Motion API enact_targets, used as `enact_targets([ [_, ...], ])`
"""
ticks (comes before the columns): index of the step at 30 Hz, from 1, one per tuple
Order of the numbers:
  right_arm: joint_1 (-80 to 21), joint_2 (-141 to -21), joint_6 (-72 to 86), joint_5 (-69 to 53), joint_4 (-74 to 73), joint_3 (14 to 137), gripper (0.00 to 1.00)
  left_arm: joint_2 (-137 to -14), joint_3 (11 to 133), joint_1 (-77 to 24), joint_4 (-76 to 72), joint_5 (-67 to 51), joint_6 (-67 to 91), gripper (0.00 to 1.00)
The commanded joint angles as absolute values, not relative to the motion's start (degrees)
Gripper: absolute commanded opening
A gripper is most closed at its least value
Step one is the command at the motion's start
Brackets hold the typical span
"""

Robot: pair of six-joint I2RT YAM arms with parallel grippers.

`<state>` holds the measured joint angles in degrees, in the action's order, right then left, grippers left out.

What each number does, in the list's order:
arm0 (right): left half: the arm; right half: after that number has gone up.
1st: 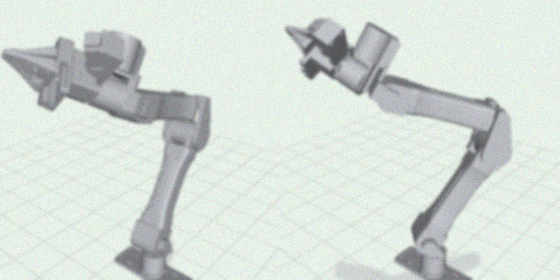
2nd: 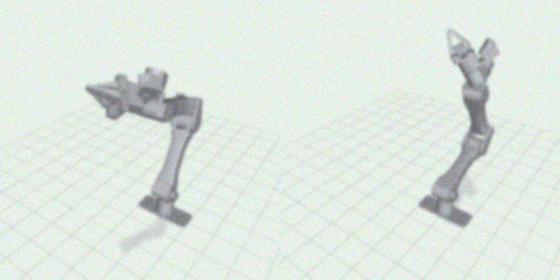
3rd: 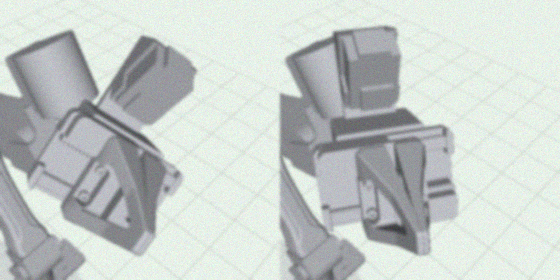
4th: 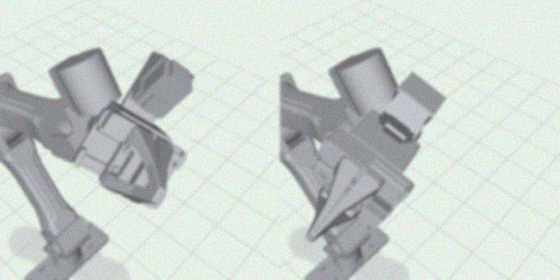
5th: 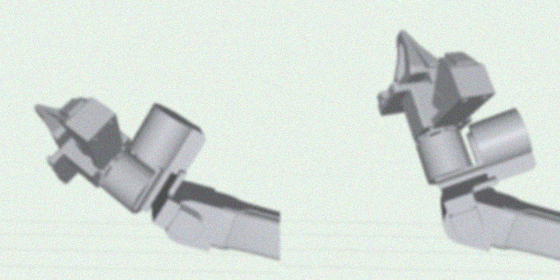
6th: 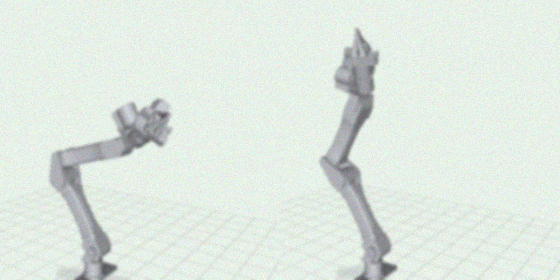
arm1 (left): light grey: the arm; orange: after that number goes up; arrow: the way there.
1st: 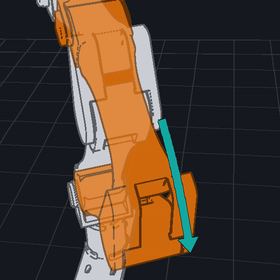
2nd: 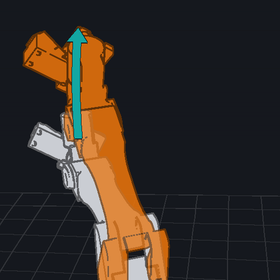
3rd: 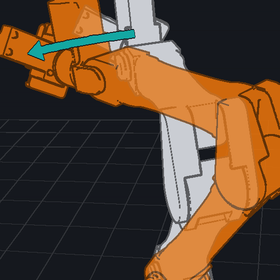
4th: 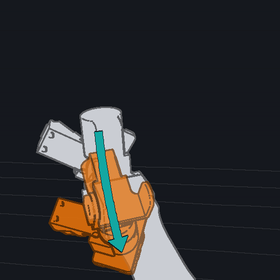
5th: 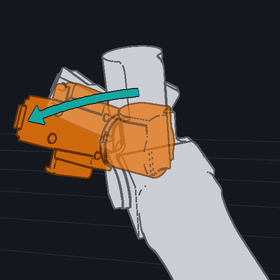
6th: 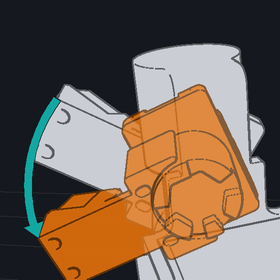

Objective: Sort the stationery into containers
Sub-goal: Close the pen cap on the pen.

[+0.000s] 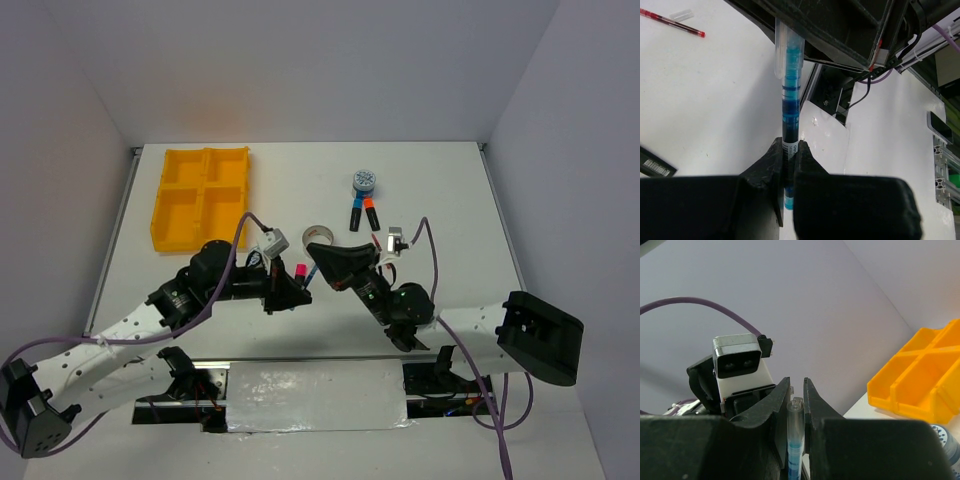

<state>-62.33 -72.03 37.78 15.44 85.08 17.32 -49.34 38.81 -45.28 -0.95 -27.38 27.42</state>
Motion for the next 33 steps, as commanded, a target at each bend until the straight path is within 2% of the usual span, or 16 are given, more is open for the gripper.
enact_targets([
  [1,-70.22,-78.57,37.18,-3.69,62.66,12.30,0.00,-45.97,50.45,-40.61,-41.20,-18.98,31.11,0.00],
  [7,-71.54,-80.33,37.27,-3.96,64.16,12.83,0.00,-46.93,49.39,-34.64,-46.23,-23.02,38.14,0.00],
  [12,-71.72,-79.37,37.97,-3.08,65.48,12.13,0.00,-47.64,49.31,-34.37,-45.26,-25.83,37.88,0.00],
  [19,-71.63,-66.55,31.39,-0.62,41.95,23.62,0.00,-45.88,36.57,-36.38,-50.62,-31.90,38.67,0.00],
  [23,-70.67,-64.16,29.79,-0.09,35.17,27.85,0.00,-43.16,32.35,-38.76,-50.72,-28.67,36.57,0.00],
  [24,-70.58,-63.81,29.71,-0.09,33.68,28.38,0.02,-42.72,31.82,-39.54,-49.41,-28.39,35.26,0.00],
  [25,-70.58,-63.03,29.36,-0.09,33.23,29.17,0.12,-42.02,31.82,-39.90,-48.52,-28.30,34.46,0.00],
  [28,-70.58,-60.92,29.18,-0.09,31.38,30.58,0.30,-41.49,31.38,-41.48,-45.18,-28.83,31.91,0.00],
  [30,-70.75,-59.77,28.83,-0.09,30.15,31.72,0.34,-41.31,30.33,-42.88,-43.17,-28.83,30.33,0.00],
  [33,-70.58,-57.66,27.69,1.39,27.96,33.57,0.51,-41.31,28.40,-44.73,-40.88,-28.05,27.96,0.00],
])
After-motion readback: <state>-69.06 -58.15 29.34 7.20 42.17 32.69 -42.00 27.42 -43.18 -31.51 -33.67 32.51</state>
